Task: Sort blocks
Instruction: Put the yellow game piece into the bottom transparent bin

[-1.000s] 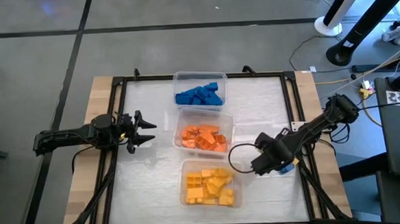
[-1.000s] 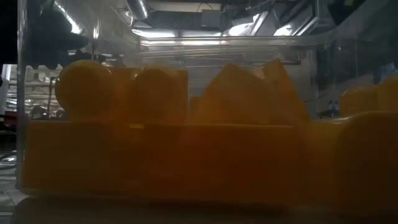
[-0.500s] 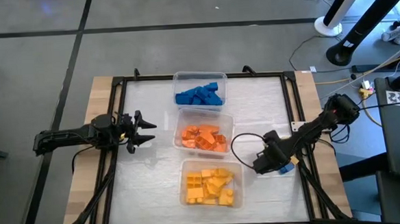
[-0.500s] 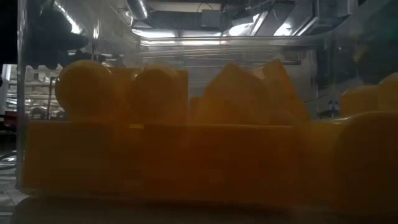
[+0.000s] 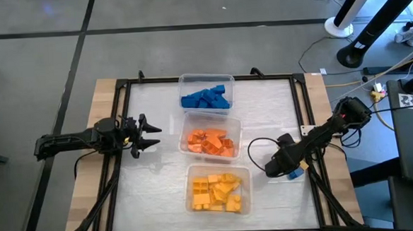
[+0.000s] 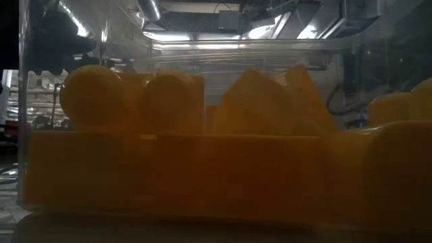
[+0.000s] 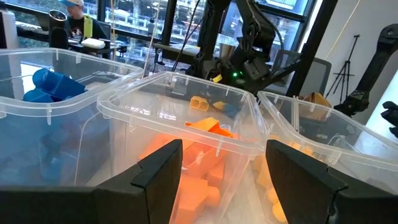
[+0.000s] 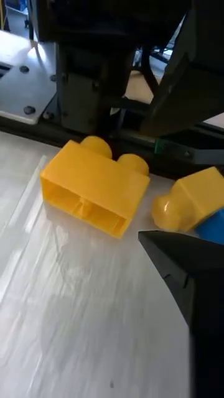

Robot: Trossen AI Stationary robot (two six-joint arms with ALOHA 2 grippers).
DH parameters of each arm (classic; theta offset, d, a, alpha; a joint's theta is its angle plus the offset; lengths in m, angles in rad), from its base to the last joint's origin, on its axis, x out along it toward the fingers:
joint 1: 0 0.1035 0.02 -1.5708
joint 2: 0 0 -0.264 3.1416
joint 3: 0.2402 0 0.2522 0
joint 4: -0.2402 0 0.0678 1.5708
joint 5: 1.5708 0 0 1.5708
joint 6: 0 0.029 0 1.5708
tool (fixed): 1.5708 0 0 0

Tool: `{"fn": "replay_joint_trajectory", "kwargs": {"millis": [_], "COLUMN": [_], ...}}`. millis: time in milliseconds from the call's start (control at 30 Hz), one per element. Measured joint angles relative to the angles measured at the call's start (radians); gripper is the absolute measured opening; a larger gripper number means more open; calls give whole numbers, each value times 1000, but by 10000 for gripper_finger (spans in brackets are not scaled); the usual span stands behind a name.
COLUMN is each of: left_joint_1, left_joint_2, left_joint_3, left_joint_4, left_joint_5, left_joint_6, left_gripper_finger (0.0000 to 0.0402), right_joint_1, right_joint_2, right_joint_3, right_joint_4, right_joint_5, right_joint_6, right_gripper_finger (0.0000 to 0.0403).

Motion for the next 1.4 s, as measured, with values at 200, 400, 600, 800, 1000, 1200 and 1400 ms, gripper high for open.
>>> {"fn": "replay_joint_trajectory", "kwargs": {"millis": [200,400,600,800,1000,1200,1400], "left_joint_1": [0,0,0,0,0,0,0], "left_joint_2": [0,0,0,0,0,0,0], "left_joint_3": [0,0,0,0,0,0,0], "left_joint_4": [0,0,0,0,0,0,1], "left_joint_5": [0,0,0,0,0,0,0], "left_joint_6": [0,0,0,0,0,0,0], "left_gripper_finger": [221,221,221,221,221,221,221], "right_joint_1": [0,-19,-63,-72,-72,-72,-72], "right_joint_2": [0,0,5,5,13,34,34], "right_joint_3": [-58,-66,-66,-66,-76,-112,-147], "right_joint_4": [80,103,70,31,73,74,67], "right_joint_5": [2,34,63,57,52,9,-4], "right_joint_6": [0,0,-4,-4,-4,-5,-5], "right_gripper_finger": [262,262,262,262,262,262,251]}}
